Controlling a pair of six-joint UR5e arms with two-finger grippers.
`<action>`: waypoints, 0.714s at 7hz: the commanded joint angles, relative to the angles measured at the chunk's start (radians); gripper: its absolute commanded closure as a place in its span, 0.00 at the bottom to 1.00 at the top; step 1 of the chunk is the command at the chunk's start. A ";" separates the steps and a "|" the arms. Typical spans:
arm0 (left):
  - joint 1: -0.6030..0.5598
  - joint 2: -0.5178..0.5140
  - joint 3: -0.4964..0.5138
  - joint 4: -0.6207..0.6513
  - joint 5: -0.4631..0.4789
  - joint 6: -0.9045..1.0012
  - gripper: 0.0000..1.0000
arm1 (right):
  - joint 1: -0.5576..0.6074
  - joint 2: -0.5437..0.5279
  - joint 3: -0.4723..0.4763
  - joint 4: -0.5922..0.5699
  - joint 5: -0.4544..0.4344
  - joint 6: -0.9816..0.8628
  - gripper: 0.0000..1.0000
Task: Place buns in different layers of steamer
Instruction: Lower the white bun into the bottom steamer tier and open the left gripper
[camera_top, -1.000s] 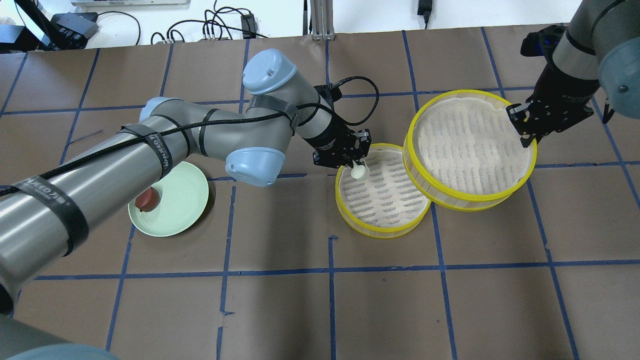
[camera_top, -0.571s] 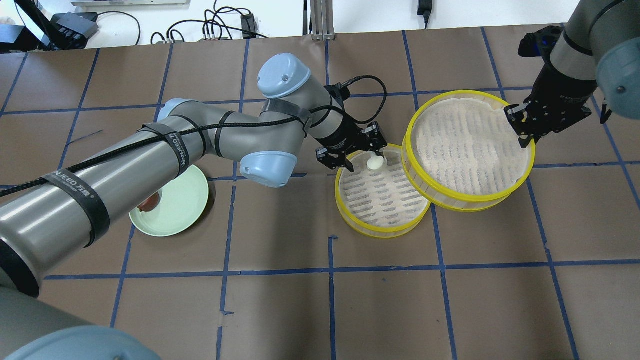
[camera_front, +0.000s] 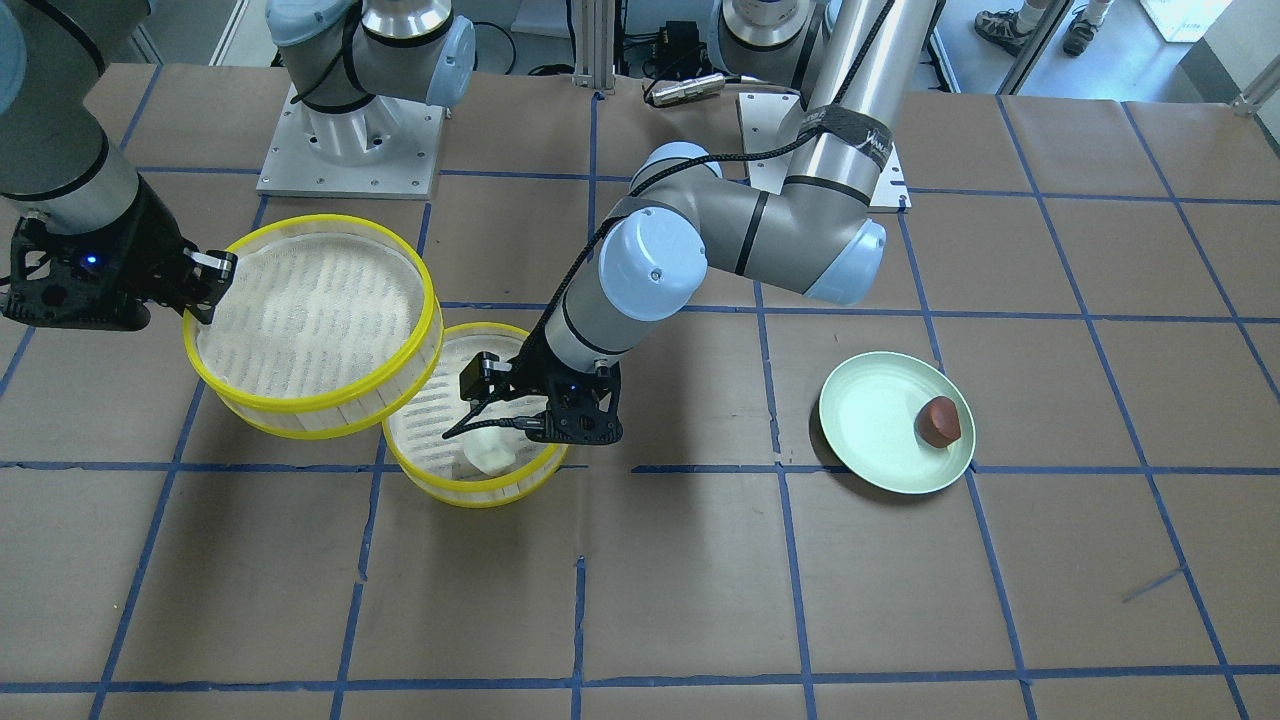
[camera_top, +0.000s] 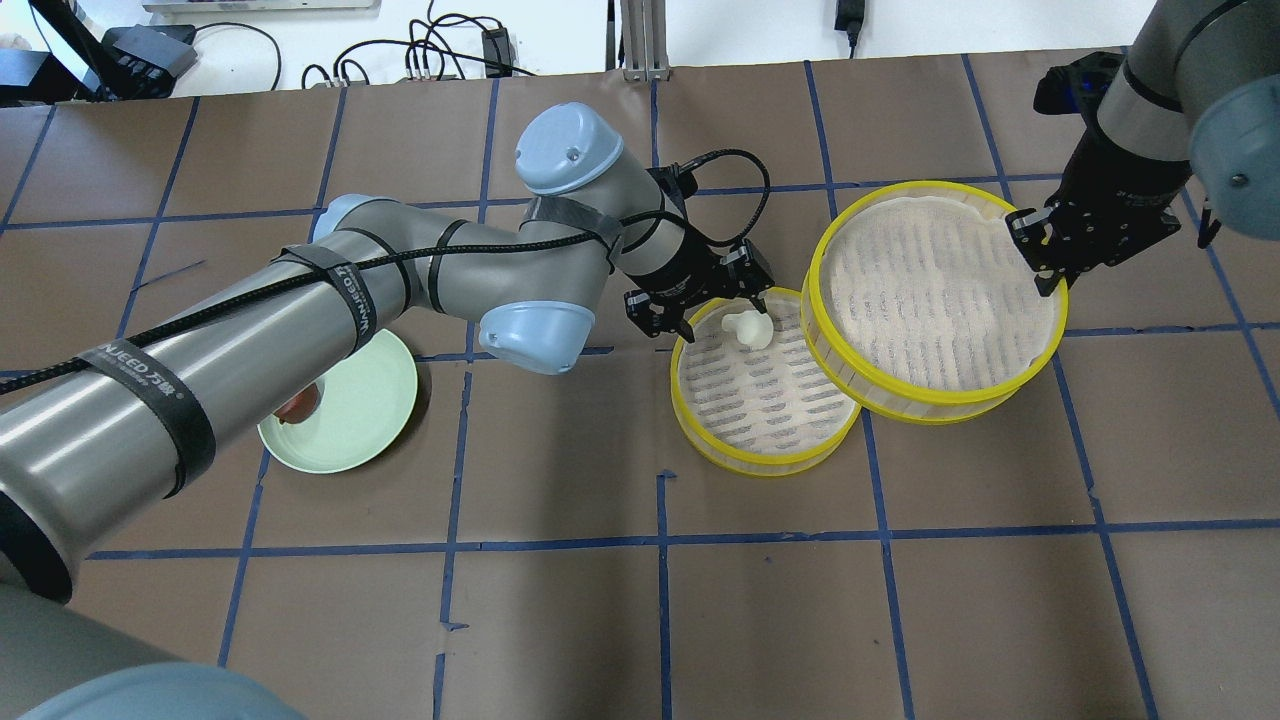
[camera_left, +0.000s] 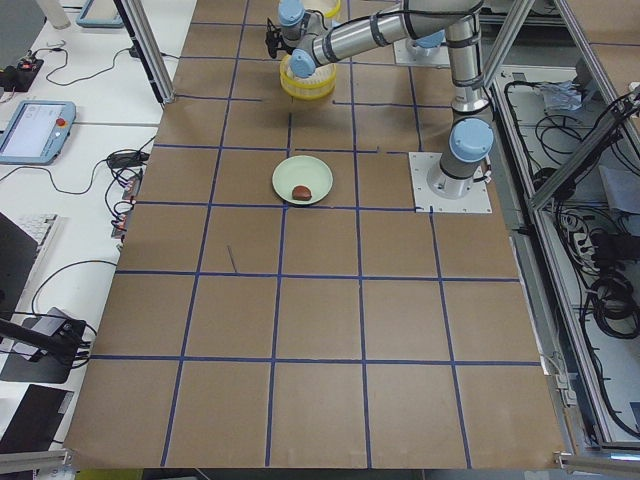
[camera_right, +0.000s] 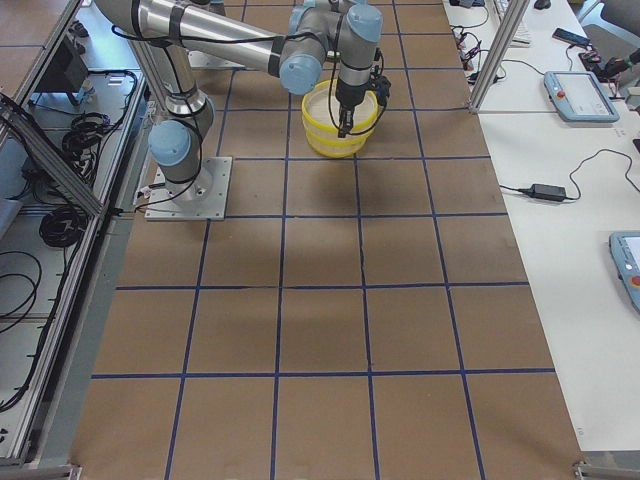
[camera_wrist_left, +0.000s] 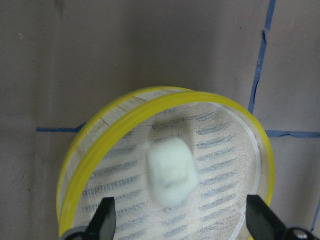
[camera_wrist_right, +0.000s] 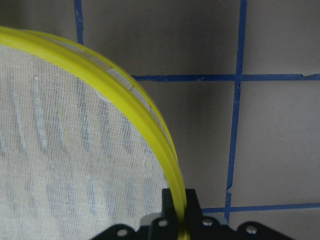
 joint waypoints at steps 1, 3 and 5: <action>-0.001 0.017 0.002 -0.016 0.010 0.004 0.08 | 0.000 0.000 0.000 -0.001 0.003 0.006 0.86; 0.081 0.065 -0.011 -0.139 0.320 0.049 0.08 | 0.060 0.018 0.017 -0.019 0.006 0.104 0.86; 0.276 0.106 -0.064 -0.171 0.352 0.348 0.09 | 0.178 0.096 0.026 -0.085 0.035 0.294 0.86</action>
